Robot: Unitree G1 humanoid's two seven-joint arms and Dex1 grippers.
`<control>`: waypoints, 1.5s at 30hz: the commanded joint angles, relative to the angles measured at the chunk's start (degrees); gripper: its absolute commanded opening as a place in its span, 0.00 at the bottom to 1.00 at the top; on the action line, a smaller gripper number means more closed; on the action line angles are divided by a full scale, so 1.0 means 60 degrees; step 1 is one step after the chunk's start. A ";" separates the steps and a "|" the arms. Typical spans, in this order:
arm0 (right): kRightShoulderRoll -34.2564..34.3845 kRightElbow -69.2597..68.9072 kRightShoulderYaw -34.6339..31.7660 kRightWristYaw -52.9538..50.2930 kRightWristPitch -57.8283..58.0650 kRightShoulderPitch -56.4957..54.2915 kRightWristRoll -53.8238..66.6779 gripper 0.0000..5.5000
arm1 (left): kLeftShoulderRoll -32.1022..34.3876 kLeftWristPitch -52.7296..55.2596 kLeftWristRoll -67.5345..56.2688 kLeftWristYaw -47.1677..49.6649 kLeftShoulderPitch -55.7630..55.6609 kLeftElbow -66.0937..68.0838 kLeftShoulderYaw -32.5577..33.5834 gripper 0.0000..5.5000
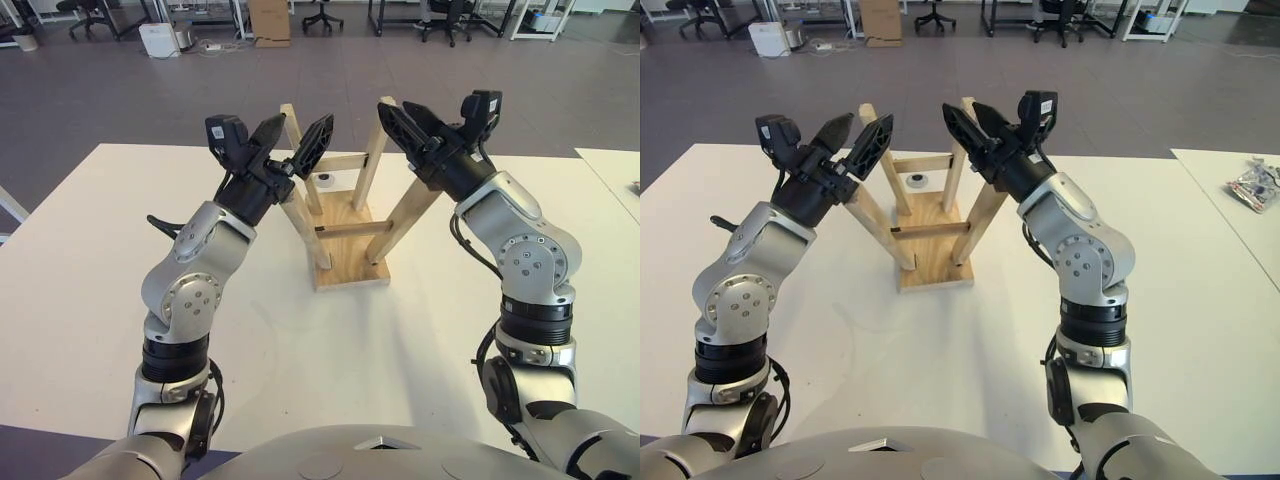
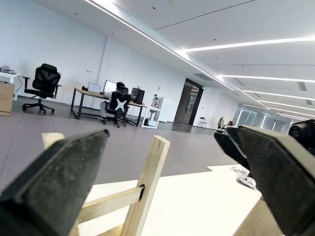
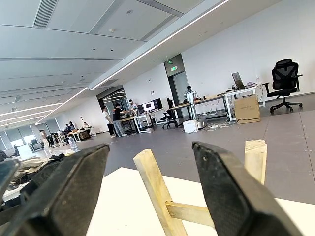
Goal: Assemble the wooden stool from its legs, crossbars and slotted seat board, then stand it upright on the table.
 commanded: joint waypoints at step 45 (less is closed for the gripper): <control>-0.3910 0.3247 -0.0059 0.2948 -0.3802 -0.1306 -0.4943 0.58 | 0.1185 -0.1547 0.1285 -0.1644 -0.0983 0.3191 0.2452 0.88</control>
